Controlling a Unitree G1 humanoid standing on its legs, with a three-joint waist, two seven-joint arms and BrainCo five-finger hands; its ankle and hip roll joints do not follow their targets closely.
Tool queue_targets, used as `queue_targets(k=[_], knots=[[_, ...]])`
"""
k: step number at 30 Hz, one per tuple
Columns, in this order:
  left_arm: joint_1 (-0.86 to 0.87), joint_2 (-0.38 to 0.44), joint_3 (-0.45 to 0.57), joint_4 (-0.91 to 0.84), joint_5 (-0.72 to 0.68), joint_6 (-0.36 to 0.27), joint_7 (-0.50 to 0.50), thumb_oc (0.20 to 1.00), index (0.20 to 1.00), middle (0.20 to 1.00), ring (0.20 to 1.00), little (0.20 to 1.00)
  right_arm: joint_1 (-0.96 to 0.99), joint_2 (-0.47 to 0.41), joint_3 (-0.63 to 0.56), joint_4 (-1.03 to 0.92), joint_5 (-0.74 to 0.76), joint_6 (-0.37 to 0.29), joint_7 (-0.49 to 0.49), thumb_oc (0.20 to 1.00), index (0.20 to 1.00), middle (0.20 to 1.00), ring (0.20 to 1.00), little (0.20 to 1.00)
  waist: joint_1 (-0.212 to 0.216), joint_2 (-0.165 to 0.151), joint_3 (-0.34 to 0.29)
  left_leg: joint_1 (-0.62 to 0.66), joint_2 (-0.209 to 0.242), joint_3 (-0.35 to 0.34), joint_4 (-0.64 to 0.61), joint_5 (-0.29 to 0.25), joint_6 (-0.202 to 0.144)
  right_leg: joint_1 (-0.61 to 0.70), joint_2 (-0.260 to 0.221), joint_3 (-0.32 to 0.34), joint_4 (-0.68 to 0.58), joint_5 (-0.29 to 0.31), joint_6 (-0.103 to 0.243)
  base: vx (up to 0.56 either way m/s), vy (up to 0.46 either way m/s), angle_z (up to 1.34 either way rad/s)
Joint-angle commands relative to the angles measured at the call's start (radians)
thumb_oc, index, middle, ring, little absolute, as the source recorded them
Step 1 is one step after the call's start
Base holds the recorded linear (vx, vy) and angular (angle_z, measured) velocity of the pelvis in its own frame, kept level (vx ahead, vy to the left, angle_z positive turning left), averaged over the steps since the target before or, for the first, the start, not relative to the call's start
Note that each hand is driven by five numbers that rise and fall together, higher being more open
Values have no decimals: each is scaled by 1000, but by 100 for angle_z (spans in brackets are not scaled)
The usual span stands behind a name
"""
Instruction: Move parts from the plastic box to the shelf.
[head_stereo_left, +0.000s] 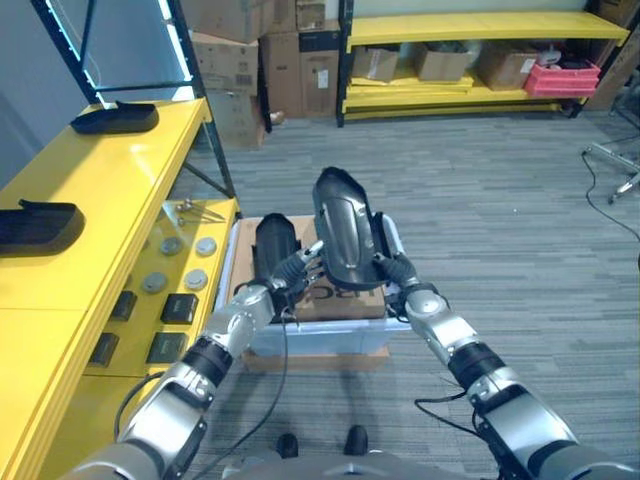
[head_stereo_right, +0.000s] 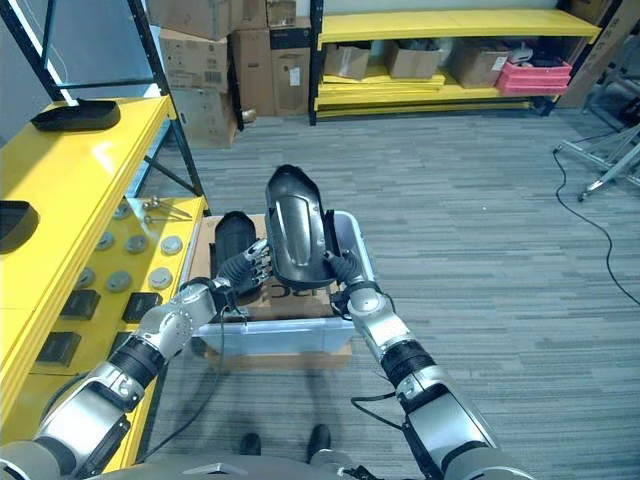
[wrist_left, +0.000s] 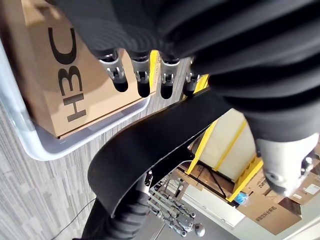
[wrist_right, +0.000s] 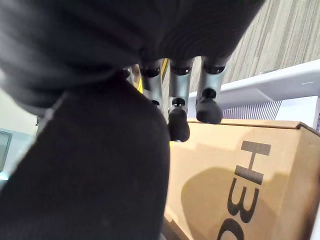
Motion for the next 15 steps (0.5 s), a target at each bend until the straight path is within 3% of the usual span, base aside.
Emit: queue_targets(k=[1, 8, 13, 15], knots=[[-96, -57, -61, 28, -36, 36, 8, 1000, 1000, 1000, 1000, 1000, -123, 58, 46, 37, -68, -50, 51, 200, 200, 200, 200, 200, 23, -40, -72, -31, 8, -21, 4, -37, -8, 32, -99, 66, 38, -68, 113, 0, 0, 0], [-103, -96, -117, 22, -52, 125, 29, 1000, 1000, 1000, 1000, 1000, -143, 111, 113, 49, -116, -18, 74, 200, 200, 200, 200, 200, 24, -39, -75, -25, 5, -26, 3, -41, -5, 35, -97, 67, 47, -79, 112, 0, 0, 0], [-105, -111, -144, 35, -47, 124, 28, 1000, 1000, 1000, 1000, 1000, -150, 145, 146, 49, -131, -3, 94, 200, 200, 200, 200, 200, 27, -39, -74, -20, 3, -31, 2, -44, -2, 40, -98, 64, 47, -83, 111, 0, 0, 0], [-102, -118, -150, 34, -24, 85, 14, 1000, 1000, 1000, 1000, 1000, -148, 167, 165, 50, -147, 2, 97, 200, 200, 200, 200, 200, 30, -38, -72, -19, 1, -33, 3, -45, -1, 42, -98, 63, 48, -84, 110, 0, 0, 0]])
